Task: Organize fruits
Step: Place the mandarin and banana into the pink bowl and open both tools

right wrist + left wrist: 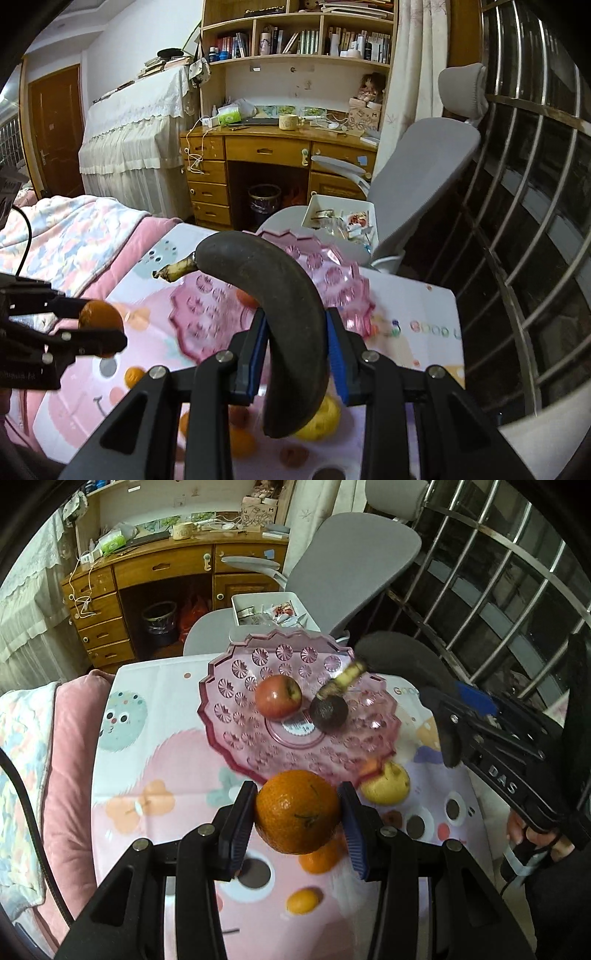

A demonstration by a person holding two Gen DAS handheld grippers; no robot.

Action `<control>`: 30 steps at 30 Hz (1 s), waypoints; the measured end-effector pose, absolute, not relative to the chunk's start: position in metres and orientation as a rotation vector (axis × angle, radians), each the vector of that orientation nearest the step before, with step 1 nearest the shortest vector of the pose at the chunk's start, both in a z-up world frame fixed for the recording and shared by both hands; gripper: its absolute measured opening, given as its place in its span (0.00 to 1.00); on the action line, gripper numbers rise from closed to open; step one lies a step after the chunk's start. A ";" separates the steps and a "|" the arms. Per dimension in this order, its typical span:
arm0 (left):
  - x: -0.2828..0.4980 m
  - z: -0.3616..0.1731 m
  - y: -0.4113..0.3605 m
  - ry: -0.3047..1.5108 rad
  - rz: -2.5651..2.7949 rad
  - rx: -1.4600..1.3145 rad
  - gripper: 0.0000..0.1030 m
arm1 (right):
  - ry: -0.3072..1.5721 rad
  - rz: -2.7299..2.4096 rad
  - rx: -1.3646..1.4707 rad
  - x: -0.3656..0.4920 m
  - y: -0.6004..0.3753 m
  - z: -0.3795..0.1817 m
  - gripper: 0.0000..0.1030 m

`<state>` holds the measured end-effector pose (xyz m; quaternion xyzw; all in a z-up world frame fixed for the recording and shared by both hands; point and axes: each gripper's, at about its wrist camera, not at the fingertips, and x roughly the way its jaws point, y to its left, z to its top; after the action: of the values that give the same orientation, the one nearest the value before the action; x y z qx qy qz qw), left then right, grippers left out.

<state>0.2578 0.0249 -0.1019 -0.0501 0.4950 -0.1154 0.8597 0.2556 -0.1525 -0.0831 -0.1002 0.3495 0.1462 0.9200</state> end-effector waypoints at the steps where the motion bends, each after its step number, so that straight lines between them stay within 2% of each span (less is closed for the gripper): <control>1: 0.264 -0.105 0.023 1.045 -0.237 -0.104 0.42 | 0.718 0.304 -0.208 0.264 -0.152 -0.085 0.30; 12: 0.321 -0.146 0.012 1.106 -0.175 -0.126 0.42 | 0.751 0.356 -0.212 0.352 -0.147 -0.132 0.30; 24: 0.347 -0.175 -0.003 1.202 -0.138 -0.133 0.43 | 0.880 0.372 -0.164 0.383 -0.152 -0.178 0.32; 26: 0.346 -0.174 -0.006 1.208 -0.133 -0.127 0.51 | 0.904 0.381 -0.138 0.385 -0.157 -0.181 0.33; 28: 0.343 -0.168 -0.007 1.196 -0.127 -0.128 0.63 | 0.885 0.387 -0.114 0.384 -0.161 -0.177 0.36; 30: 0.340 -0.163 -0.007 1.188 -0.116 -0.127 0.63 | 0.878 0.387 -0.101 0.381 -0.165 -0.172 0.43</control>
<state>0.3405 -0.0068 -0.1627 -0.0598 0.5591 -0.0547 0.8251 0.3810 -0.1651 -0.1722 -0.0484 0.4222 0.1862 0.8859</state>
